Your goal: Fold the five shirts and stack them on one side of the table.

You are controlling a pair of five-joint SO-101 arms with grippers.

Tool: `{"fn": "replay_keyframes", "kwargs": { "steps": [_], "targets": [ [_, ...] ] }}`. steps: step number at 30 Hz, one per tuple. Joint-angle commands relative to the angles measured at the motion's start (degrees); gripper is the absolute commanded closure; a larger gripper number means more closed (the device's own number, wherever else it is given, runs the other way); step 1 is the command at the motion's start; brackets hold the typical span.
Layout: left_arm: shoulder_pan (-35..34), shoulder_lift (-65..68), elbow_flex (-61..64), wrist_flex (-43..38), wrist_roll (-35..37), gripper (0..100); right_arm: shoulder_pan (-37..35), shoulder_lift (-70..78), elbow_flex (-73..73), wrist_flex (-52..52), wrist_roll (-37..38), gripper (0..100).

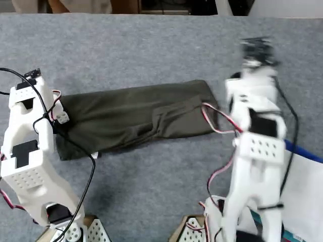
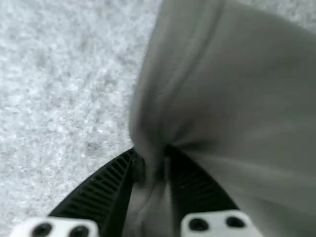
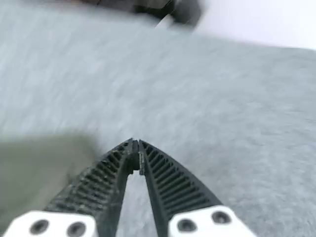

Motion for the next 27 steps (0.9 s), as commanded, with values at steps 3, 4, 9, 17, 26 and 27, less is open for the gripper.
{"fn": "replay_keyframes", "kwargs": {
  "steps": [3, 4, 9, 17, 26, 27],
  "targets": [
    [0.1, 3.6, -2.4, 1.9, 0.2, 98, 7.9, -0.6, 8.7, -21.5, -3.8, 99.0],
    [0.0, 4.3, -3.7, 3.1, 0.2, 98, 8.8, 0.9, 10.1, -25.2, -3.8, 99.0],
    [-2.6, 6.5, -13.9, 11.1, -0.3, 98, 12.5, 16.1, 8.6, -34.6, -3.7, 99.0],
    [-12.7, 13.8, -40.0, 26.2, -4.4, 98, 13.8, 39.8, -12.4, -22.3, -4.1, 99.2],
    [-7.5, 18.2, -53.6, 31.5, -4.2, 98, 11.8, 44.6, -18.5, -15.5, -3.8, 99.2],
    [-4.8, 17.5, -53.1, 31.5, -4.2, 98, 11.8, 44.7, -18.6, -15.6, -3.8, 99.2]
  ]
}}
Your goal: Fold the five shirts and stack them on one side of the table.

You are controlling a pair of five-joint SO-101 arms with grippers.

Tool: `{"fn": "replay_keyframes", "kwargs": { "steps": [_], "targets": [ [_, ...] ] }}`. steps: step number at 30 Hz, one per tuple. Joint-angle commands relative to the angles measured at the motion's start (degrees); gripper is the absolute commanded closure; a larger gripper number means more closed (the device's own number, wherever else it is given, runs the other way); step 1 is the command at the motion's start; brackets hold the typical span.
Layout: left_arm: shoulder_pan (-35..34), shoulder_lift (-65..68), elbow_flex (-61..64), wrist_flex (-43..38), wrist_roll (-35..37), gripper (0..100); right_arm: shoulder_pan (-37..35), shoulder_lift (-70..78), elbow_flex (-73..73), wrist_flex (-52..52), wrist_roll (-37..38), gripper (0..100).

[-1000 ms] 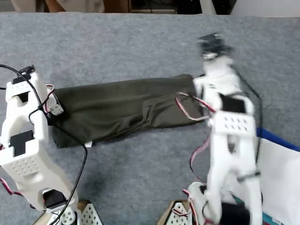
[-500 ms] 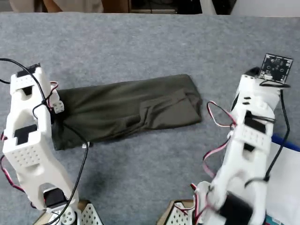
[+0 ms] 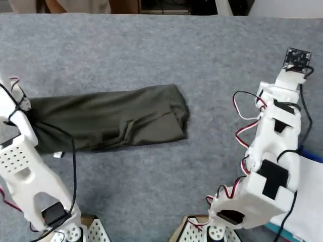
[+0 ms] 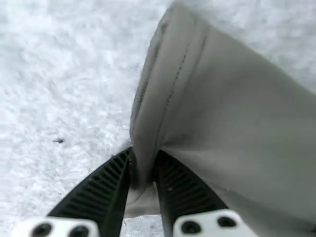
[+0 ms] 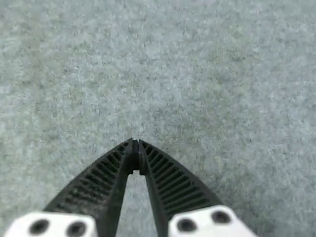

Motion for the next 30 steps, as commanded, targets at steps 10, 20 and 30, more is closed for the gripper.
{"fn": "replay_keyframes", "kwargs": {
  "steps": [10, 20, 30],
  "targets": [
    [38.4, -10.2, -0.4, 0.7, 2.7, 98, -0.9, 0.2, -3.4, 0.0, -0.2, 99.3],
    [57.7, -10.2, -10.5, 0.7, 2.9, 98, -0.9, 0.2, -3.4, 0.0, -0.2, 99.3],
    [64.6, -9.1, -14.7, -1.7, 6.3, 98, -0.9, 0.2, -3.4, 0.0, -0.2, 99.3]
  ]
}}
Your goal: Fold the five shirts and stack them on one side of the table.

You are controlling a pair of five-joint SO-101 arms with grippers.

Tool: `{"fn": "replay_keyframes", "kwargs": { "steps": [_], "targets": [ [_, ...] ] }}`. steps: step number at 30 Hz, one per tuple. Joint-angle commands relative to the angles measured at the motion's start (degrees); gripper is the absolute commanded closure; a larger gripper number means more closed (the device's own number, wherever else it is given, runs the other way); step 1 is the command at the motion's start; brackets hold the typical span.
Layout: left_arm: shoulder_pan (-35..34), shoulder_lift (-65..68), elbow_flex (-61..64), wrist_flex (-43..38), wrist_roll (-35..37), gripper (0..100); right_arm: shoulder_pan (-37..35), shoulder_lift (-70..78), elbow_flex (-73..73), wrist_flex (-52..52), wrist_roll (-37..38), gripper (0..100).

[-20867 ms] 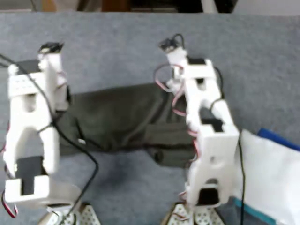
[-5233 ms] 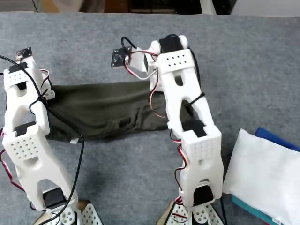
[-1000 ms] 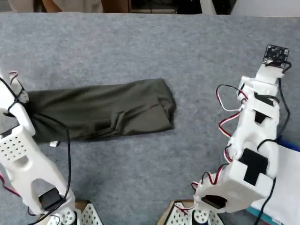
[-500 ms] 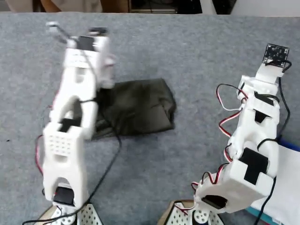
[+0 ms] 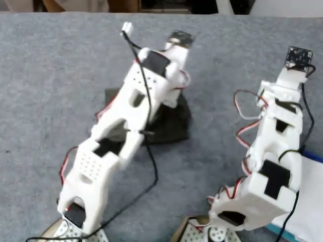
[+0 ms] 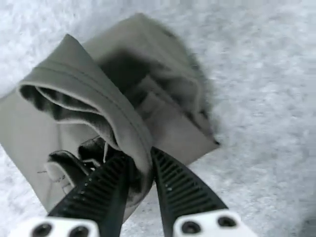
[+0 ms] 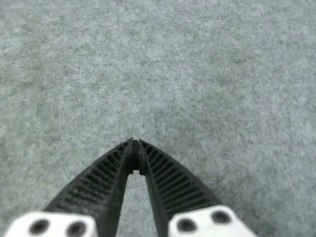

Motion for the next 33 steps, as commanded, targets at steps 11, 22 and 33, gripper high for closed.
{"fn": "replay_keyframes", "kwargs": {
  "steps": [11, 22, 33],
  "targets": [
    [0.8, 4.4, -4.0, -11.8, 9.6, 98, -0.9, -0.1, -3.1, 0.0, -0.2, 99.3],
    [3.1, 5.0, -5.0, -13.0, 10.2, 96, -1.5, -0.1, -3.1, 0.2, -0.1, 99.3],
    [-4.1, 4.4, -8.7, -7.9, 19.3, 74, -1.5, -0.1, -3.1, 0.4, -0.1, 99.3]
  ]
}}
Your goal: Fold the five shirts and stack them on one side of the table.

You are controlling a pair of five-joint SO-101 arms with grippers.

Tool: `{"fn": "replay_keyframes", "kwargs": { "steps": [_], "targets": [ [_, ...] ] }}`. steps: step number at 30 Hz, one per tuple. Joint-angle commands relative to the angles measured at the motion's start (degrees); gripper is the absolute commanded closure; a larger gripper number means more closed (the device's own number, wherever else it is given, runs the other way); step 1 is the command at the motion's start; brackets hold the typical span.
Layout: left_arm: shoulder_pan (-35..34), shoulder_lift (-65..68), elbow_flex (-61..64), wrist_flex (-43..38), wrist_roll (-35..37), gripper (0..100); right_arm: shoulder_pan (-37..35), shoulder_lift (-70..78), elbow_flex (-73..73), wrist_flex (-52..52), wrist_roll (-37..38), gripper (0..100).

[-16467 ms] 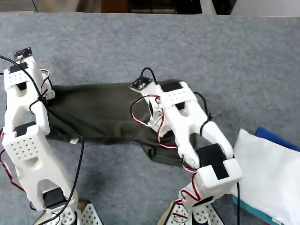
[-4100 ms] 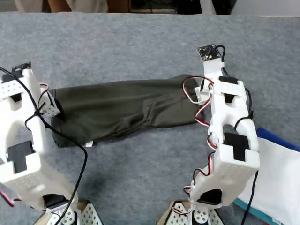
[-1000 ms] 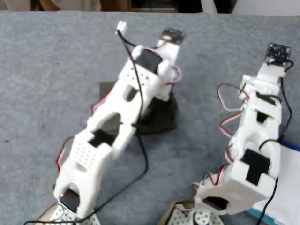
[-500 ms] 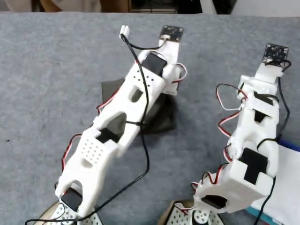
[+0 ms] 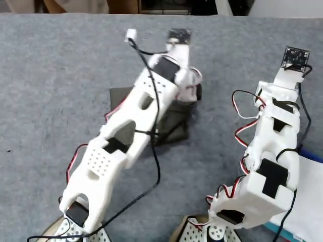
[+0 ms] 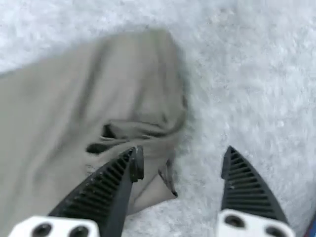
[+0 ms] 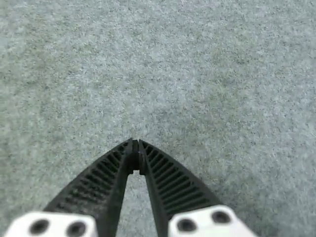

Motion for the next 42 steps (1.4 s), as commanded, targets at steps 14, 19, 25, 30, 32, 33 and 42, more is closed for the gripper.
{"fn": "replay_keyframes", "kwargs": {
  "steps": [14, 19, 25, 30, 32, 33, 42],
  "targets": [
    [-24.2, 9.7, -5.1, 7.3, -0.7, 98, -12.7, -1.5, -6.5, 12.2, 5.0, 99.3],
    [-25.3, 16.4, -4.8, 8.9, -6.1, 98, -23.8, -4.0, -15.4, 32.0, 13.0, 99.3],
    [-25.6, 22.9, -5.3, 7.8, -6.4, 98, -33.6, -4.3, -26.2, 48.6, 15.6, 99.3],
    [-27.6, 23.1, -7.6, 7.6, -6.3, 98, -40.8, -4.3, -28.8, 52.6, 18.3, 99.3],
    [-27.7, 23.1, -7.6, 7.6, -6.3, 98, -44.4, -4.2, -28.8, 52.6, 21.8, 99.3],
    [-27.8, 23.1, -7.6, 7.6, -6.3, 98, -46.1, -4.2, -28.8, 52.6, 22.8, 99.3],
    [-29.2, 23.1, -8.0, 7.3, -6.3, 98, -50.3, 4.3, -29.2, 47.6, 23.3, 99.3]
  ]
}}
